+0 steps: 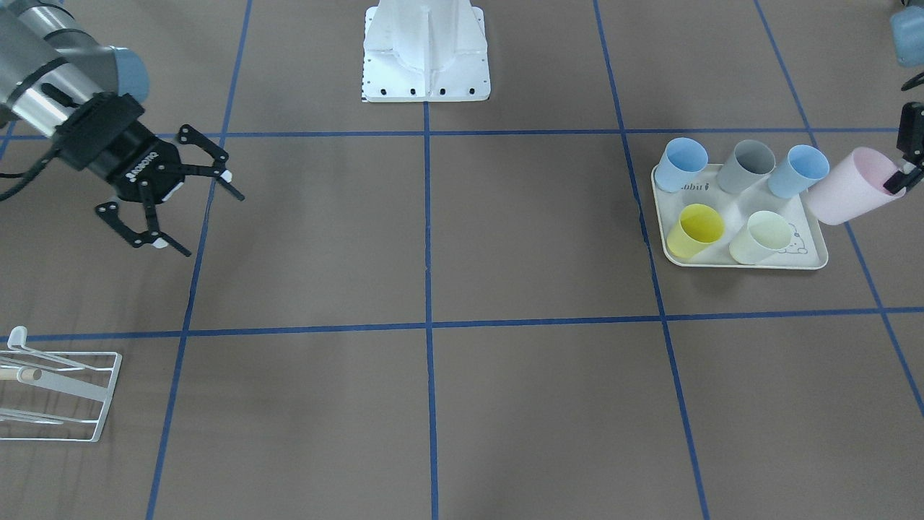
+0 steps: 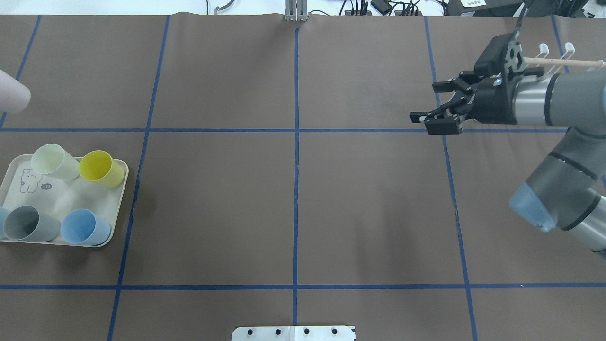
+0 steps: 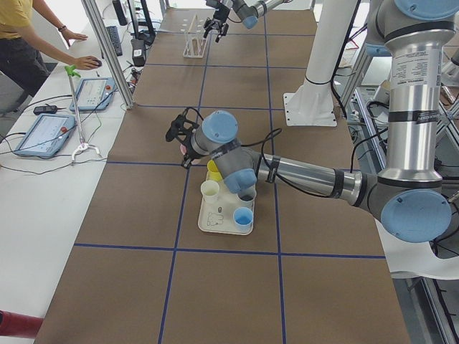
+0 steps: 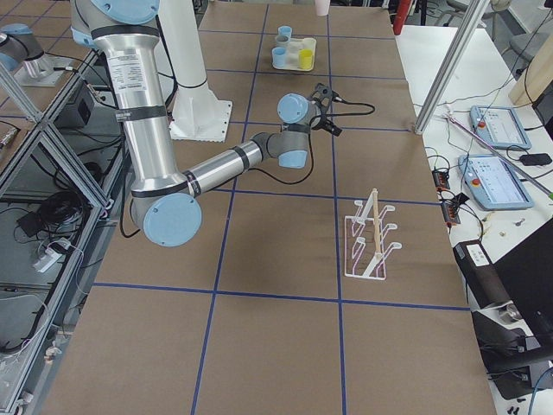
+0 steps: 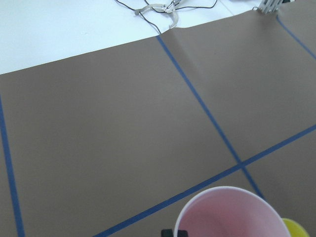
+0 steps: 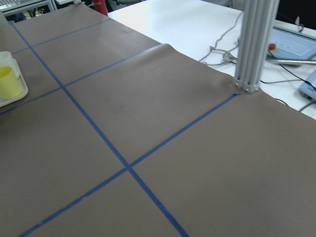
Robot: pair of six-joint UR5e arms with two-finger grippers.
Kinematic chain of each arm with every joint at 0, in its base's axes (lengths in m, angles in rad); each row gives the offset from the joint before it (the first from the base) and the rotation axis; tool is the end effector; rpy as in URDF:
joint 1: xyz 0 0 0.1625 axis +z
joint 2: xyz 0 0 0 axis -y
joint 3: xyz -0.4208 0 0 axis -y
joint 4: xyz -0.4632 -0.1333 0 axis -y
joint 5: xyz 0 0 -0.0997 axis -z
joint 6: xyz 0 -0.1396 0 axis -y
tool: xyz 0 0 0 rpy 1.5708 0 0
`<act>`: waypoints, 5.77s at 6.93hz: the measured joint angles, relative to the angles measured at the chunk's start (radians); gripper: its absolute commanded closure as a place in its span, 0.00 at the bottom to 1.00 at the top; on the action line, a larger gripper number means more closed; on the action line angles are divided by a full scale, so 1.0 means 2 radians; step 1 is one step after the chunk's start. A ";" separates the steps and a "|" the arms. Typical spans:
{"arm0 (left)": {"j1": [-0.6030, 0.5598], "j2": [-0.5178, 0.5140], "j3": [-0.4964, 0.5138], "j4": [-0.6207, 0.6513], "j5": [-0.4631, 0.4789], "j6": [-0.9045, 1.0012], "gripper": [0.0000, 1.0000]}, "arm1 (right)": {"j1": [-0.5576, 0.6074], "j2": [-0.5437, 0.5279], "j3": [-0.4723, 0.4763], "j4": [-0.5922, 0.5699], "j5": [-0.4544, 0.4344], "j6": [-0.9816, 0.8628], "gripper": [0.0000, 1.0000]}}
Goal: Transfer IKEA cup to right arm and place on rack
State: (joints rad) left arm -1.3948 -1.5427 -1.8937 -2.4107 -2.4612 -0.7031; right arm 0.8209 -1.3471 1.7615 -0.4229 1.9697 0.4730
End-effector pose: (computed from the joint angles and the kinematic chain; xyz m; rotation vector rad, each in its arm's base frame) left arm 0.0724 -0.5489 0.3953 0.6111 1.1497 0.0541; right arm -0.3830 -0.5272 0.2877 1.0916 -1.1525 -0.5279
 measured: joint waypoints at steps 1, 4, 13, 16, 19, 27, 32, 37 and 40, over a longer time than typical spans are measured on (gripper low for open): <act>0.018 -0.013 -0.034 0.003 -0.019 -0.072 1.00 | -0.034 0.033 -0.017 0.017 -0.016 -0.009 0.02; 0.118 -0.069 -0.060 -0.088 -0.008 -0.288 1.00 | -0.103 0.094 -0.065 0.068 -0.067 -0.061 0.01; 0.351 -0.190 0.008 -0.141 0.231 -0.443 1.00 | -0.216 0.138 -0.054 0.089 -0.239 -0.099 0.01; 0.357 -0.191 0.019 -0.141 0.233 -0.441 1.00 | -0.216 0.137 -0.052 0.088 -0.239 -0.100 0.01; 0.373 -0.191 0.023 -0.141 0.246 -0.441 1.00 | -0.216 0.135 -0.050 0.089 -0.240 -0.100 0.01; 0.376 -0.190 0.026 -0.141 0.248 -0.441 1.00 | -0.217 0.134 -0.048 0.089 -0.240 -0.108 0.25; 0.377 -0.192 0.027 -0.141 0.246 -0.440 0.01 | -0.219 0.130 -0.049 0.089 -0.245 -0.115 0.90; 0.333 -0.191 0.022 -0.114 0.230 -0.396 0.00 | -0.216 0.118 -0.043 0.077 -0.247 -0.115 1.00; 0.247 -0.127 0.004 -0.017 0.196 -0.221 0.00 | -0.179 0.097 0.035 -0.110 -0.246 -0.116 1.00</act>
State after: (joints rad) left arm -0.8999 -1.7975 -1.8861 -2.4445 -2.0694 -1.1450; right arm 0.4632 -1.1524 1.8315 -0.6420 1.4786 0.2417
